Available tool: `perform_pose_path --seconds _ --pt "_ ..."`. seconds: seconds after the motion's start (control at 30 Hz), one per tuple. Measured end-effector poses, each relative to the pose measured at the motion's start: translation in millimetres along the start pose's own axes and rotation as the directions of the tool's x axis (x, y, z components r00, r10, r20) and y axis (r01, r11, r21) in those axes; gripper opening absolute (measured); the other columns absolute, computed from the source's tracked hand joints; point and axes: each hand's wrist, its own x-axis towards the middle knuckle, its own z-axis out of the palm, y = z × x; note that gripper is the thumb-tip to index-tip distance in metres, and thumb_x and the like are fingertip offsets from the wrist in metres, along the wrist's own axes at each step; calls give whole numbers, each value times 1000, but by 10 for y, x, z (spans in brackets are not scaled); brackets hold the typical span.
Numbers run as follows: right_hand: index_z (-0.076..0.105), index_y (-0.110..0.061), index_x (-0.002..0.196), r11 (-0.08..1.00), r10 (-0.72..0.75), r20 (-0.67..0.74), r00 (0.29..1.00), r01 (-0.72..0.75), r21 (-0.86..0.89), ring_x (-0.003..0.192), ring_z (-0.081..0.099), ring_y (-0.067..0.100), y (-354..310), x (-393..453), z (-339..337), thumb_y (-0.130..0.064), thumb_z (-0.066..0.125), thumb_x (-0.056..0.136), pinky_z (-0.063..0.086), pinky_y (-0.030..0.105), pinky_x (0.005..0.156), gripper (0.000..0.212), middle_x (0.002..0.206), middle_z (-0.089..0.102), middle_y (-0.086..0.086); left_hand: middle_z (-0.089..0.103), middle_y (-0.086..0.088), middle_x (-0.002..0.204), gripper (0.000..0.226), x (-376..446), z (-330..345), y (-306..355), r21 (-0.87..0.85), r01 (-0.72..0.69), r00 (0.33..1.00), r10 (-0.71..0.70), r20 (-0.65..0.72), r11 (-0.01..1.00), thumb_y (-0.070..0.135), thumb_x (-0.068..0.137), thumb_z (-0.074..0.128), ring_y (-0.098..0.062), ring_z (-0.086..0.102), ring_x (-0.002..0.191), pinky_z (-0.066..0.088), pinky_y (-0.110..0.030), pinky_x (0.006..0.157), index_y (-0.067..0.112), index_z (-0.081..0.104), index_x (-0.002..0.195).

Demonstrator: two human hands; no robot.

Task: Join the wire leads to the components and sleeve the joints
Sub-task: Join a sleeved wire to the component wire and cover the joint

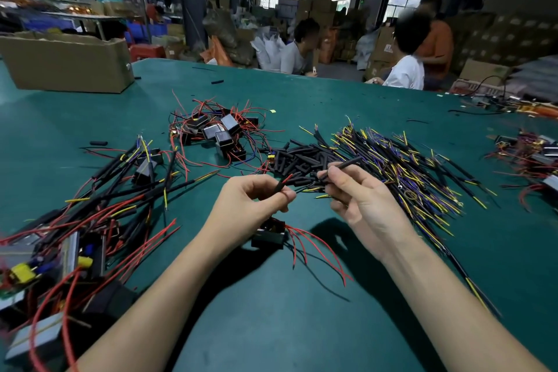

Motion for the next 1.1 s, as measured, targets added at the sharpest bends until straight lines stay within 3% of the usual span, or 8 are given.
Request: perform_pose_path --seconds 0.1,0.33,0.63,0.7,0.83,0.93,1.03,1.1 --pt "64 -20 80 999 -7 -16 1000 6 -45 61 53 2 28 -10 1 -23 69 71 35 18 57 11 80 72 -5 69 -2 64 15 7 1 -8 12 -14 1000 14 2 1000 18 84 71 -3 52 57 40 -12 54 11 71 71" --pt "63 -20 78 999 -2 -80 997 -2 -53 61 52 4 49 8 8 -15 67 83 35 19 57 8 77 70 -5 69 -3 65 16 17 7 -33 26 -40 999 39 8 999 19 83 71 -3 53 58 41 -13 58 11 70 69" --pt "61 -20 78 992 55 -64 996 -62 -112 62 54 5 87 -9 51 -25 73 73 36 20 59 13 80 68 -3 69 0 64 13 14 28 -23 35 -71 997 71 -4 997 14 83 72 -3 55 60 44 -14 62 12 71 71" --pt "62 -20 73 993 81 -56 995 -85 -83 63 54 7 115 -20 68 -27 74 68 37 21 59 14 77 67 -4 70 2 65 10 8 52 -10 29 -67 998 68 -13 997 12 82 73 -3 58 61 47 -16 65 14 72 72" --pt "64 -20 73 987 97 12 995 -95 -130 66 54 7 220 -61 138 -22 70 80 37 22 63 9 69 67 -8 73 -6 73 9 -6 85 4 -44 -24 999 23 -32 999 6 75 77 -13 64 68 53 -33 72 10 69 78" --pt "66 -19 75 958 38 34 999 -27 -286 65 54 2 226 -86 162 -23 69 84 39 21 66 10 67 65 -12 72 -11 79 20 16 49 -11 -20 -12 1000 12 -11 1000 6 70 80 -15 62 70 53 -35 73 4 64 81" --pt "68 -8 75 907 -107 81 991 130 -400 58 51 0 194 -99 159 -15 71 83 39 11 57 11 59 59 -10 68 -3 74 13 23 -14 -27 -11 -10 999 11 50 1000 13 79 74 -8 58 68 49 -21 68 3 66 84" --pt "68 0 77 866 -150 115 982 187 -465 59 52 3 198 -113 178 -12 73 82 41 13 58 14 60 61 -2 67 -7 78 17 23 -53 -36 -41 -12 997 15 69 999 17 87 65 -8 57 71 46 -18 70 0 67 86"
